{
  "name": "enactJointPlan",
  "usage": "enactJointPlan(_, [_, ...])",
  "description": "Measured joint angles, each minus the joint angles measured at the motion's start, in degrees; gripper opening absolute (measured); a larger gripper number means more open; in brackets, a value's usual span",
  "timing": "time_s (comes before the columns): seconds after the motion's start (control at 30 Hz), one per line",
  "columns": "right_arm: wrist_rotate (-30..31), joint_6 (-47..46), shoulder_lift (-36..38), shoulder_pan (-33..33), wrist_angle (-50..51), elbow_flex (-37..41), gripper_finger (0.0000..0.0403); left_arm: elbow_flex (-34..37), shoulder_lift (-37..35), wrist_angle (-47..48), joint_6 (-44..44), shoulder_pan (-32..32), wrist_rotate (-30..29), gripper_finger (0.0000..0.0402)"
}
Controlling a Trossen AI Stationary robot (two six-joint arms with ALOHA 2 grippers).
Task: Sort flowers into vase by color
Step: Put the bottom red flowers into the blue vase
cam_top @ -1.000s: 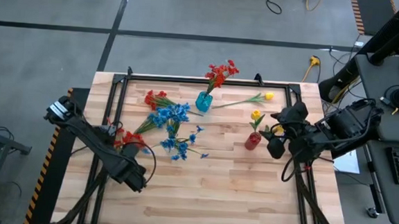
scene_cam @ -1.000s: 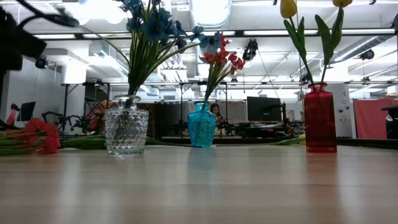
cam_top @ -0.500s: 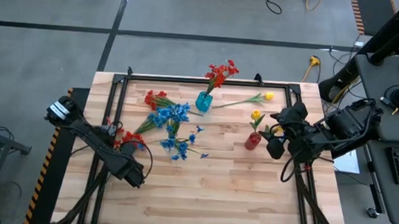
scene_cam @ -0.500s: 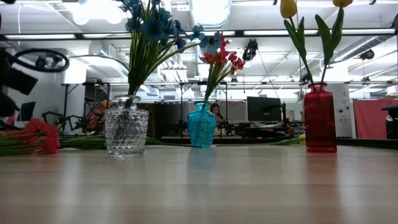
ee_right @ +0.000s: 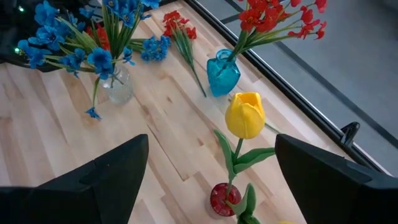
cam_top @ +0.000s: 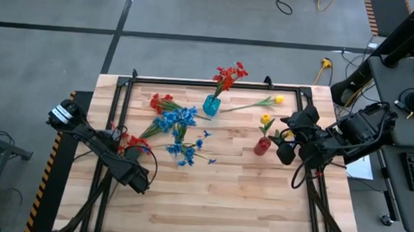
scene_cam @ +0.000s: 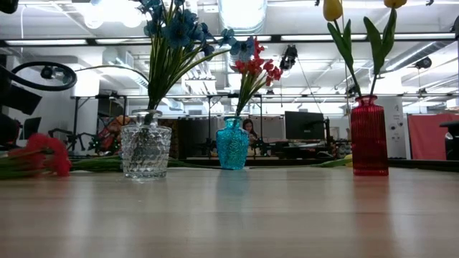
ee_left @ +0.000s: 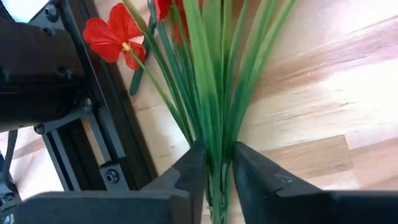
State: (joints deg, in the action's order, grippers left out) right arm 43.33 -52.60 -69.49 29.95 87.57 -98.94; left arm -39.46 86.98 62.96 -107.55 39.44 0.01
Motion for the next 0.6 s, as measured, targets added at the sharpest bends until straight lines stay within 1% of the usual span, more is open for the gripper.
enactJointPlan(0.23, [0.01, 0.13, 0.00, 0.00, 0.00, 0.02, 0.0341, 0.00, 0.00, -0.02, 0.00, 0.00, -0.05, 0.0006])
enactJointPlan(0.47, [0.02, 0.13, 0.00, 0.00, 0.00, 0.02, 0.0341, -0.07, -0.02, 0.07, 0.00, 0.04, -0.06, 0.0002])
enactJointPlan(0.6, [0.02, 0.13, 0.02, 0.01, 0.00, 0.02, 0.0341, -2.32, -0.02, 3.07, 0.57, 0.10, -0.06, 0.0002])
